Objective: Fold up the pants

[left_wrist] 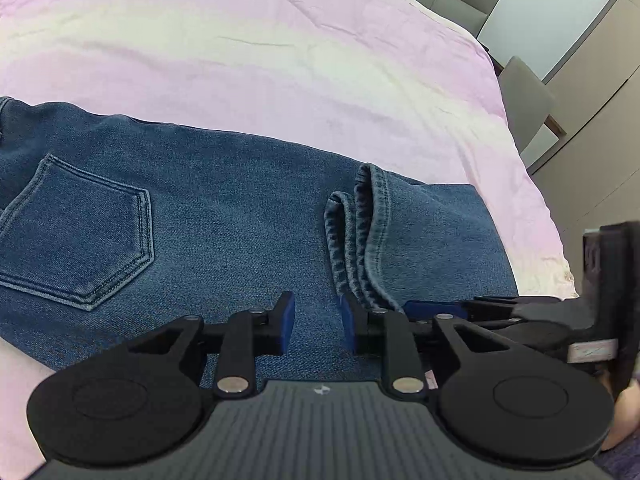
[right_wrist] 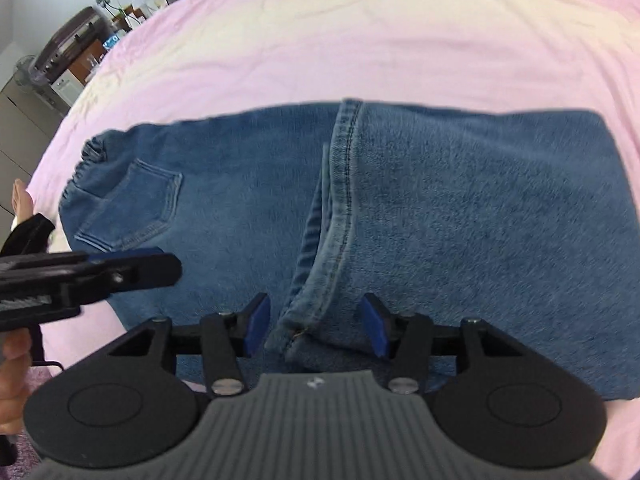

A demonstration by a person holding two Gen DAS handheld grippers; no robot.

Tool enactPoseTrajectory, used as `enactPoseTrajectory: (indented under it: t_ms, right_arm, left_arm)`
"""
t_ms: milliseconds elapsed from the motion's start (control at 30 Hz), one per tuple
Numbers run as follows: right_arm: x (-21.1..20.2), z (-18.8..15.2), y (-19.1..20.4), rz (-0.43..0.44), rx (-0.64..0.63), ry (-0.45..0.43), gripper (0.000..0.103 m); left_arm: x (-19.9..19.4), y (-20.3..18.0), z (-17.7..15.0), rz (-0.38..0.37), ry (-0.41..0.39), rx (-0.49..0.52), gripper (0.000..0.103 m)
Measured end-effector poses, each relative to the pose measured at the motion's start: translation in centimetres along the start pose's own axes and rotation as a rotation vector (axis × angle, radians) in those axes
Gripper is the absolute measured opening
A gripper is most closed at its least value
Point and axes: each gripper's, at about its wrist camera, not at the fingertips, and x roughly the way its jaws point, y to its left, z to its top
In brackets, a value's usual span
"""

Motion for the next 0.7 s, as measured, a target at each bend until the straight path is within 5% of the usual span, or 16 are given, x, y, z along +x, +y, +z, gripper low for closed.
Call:
enactPoseTrajectory:
  t_ms: [100,333,467,700]
  right_arm:
    - [0.2,-0.4,-0.3,0.032,0.040,-0.020,0.015]
    - [-2.8,-0.9,0.0,0.127,-0.005,-0.032,0.013]
    - [-1.1,-1.8,-0.5,0.140,-0.014,0.015,0.014]
    - [0.3,-2.8,-0.7,0.155,-0.017,0.008,0.014]
  left_arm:
    - [-0.2,0.0,0.2,-0.008,0.004,-0.010,0.028]
    - [1.4,0.2,0.3,-0.145,0.014,-0.135,0.047]
    - [4.4,0.0,0.2,-0.182,0.048,-0.218,0.059]
    - [9.9,-0.7,0.2,-0.094,0.098,-0.257,0.063]
